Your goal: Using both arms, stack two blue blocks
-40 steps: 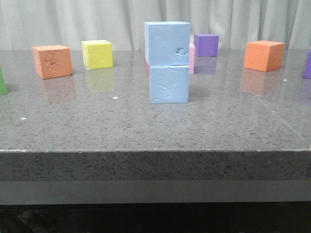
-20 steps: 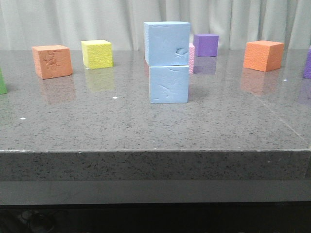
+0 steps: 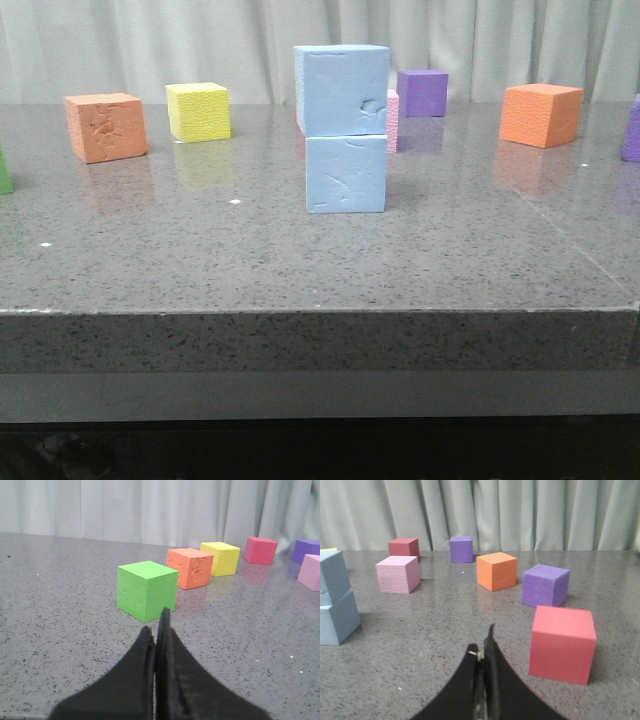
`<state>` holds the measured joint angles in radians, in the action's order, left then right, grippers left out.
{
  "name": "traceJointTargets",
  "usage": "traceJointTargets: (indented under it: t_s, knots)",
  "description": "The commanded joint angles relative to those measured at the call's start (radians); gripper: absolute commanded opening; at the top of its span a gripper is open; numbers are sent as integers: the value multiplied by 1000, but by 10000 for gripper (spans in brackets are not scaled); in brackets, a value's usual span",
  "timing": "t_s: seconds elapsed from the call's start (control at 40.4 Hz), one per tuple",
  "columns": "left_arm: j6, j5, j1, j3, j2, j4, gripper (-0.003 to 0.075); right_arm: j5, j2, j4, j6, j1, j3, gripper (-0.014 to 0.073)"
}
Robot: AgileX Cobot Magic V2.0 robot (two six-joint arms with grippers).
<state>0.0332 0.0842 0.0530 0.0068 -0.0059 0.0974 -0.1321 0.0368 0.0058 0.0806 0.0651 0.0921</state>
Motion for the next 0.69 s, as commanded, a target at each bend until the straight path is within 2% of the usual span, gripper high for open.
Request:
traceJointTargets:
  t_s: [0.0, 0.198, 0.668]
  knots:
    - [-7, -84, -2, 36, -23, 5, -18, 132, -40, 7, 0, -26, -44, -69]
    - [-7, -84, -2, 36, -23, 5, -18, 176, -68, 7, 0, -39, -120, -69]
    - [-7, -84, -2, 36, -23, 5, -18, 176, -66, 7, 0, -39, -118, -69]
